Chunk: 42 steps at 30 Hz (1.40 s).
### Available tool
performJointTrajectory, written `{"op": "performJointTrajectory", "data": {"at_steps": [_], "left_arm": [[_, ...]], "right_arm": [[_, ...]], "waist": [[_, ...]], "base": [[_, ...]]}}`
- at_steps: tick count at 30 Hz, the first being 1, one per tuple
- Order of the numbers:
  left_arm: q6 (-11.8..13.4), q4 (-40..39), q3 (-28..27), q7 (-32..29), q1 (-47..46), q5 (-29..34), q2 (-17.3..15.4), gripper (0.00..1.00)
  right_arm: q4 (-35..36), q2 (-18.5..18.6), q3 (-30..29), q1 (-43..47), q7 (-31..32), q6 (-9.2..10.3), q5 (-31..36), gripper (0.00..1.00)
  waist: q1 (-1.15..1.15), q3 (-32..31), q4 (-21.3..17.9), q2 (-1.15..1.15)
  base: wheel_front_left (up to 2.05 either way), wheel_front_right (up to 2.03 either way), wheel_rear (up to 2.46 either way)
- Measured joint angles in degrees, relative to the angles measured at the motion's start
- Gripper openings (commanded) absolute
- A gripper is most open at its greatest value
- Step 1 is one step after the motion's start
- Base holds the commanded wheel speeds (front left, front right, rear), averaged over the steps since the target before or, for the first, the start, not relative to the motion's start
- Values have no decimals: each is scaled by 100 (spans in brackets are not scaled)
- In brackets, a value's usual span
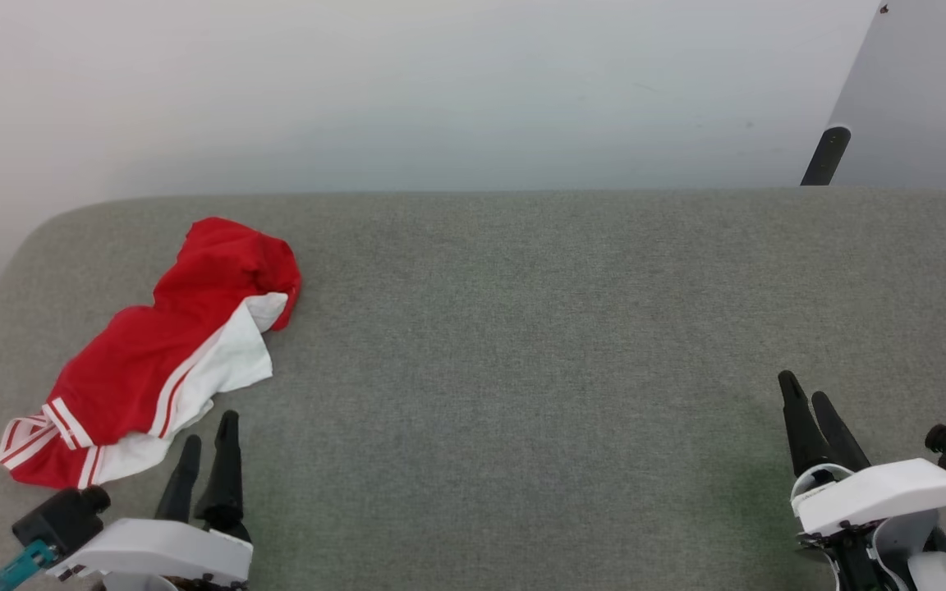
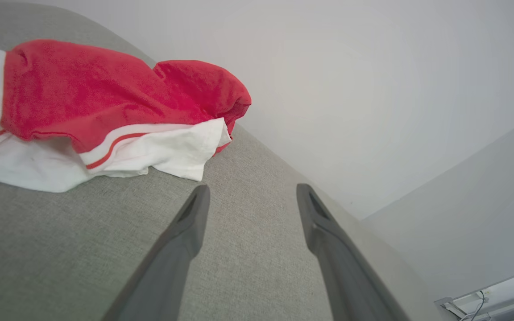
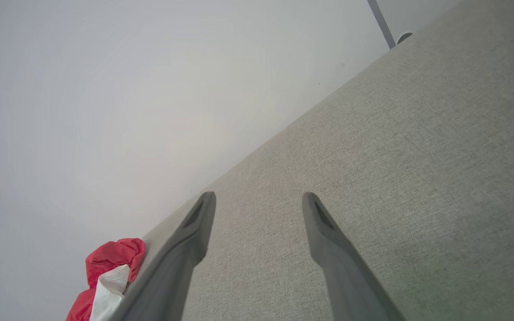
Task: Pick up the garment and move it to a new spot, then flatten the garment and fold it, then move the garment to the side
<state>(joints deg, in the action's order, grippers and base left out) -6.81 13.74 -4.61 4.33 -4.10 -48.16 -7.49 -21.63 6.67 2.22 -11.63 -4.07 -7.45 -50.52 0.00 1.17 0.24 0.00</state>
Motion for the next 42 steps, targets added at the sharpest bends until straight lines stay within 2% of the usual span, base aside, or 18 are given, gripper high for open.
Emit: {"op": "performJointTrajectory", "data": {"at_steps": [17,42], "left_arm": [[1,-214,-12,288,29,1305,-77,100],[-26,-256,-112,635,210,2599,-114,100]], "right_arm": [[-81,-27,59,-197,-261,0,1537,100],[-100,-18,-9,-223,-653,0,3009,100]], "waist": [[0,49,-18,0],[0,-34,-47,0]], "base": [[0,0,0],[0,0,0]]}}
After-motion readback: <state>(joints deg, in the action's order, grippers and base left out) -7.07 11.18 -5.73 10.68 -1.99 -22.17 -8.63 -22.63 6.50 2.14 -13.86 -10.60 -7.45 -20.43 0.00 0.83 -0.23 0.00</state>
